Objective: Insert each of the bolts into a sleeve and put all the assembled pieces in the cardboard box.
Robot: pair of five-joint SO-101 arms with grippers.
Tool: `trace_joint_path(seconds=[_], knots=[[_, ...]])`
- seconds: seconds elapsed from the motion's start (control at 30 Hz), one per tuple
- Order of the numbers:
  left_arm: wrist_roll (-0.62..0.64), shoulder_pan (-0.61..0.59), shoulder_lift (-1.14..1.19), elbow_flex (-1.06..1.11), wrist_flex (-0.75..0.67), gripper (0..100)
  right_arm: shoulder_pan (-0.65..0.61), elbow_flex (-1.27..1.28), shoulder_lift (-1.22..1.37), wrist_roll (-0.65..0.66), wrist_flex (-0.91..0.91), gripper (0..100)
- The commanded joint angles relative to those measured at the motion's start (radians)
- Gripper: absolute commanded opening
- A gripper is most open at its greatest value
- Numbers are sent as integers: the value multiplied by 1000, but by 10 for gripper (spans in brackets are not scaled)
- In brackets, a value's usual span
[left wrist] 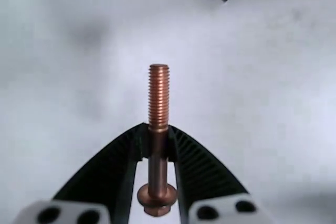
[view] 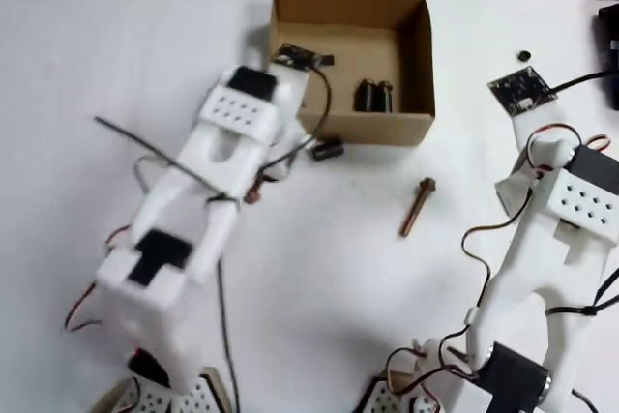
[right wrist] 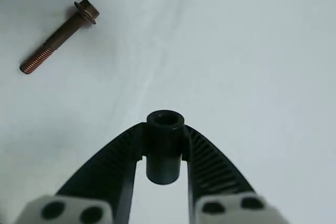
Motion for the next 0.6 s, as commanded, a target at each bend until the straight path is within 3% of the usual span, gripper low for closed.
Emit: trace_joint_path(seconds=[0.0, 0.27, 0.43, 0.57], knots=[[-252, -48, -219, 265, -198, 20, -41, 15, -47, 0, 1, 20], [-674, -107, -414, 700, -390, 20, -90, 43, -50, 0, 1, 20], [-1003, -147, -445, 806, -494, 20, -90, 43, -50, 2, 1, 20], [-1158, -150, -443, 812, -534, 21, -90, 43, -44, 0, 2, 20]])
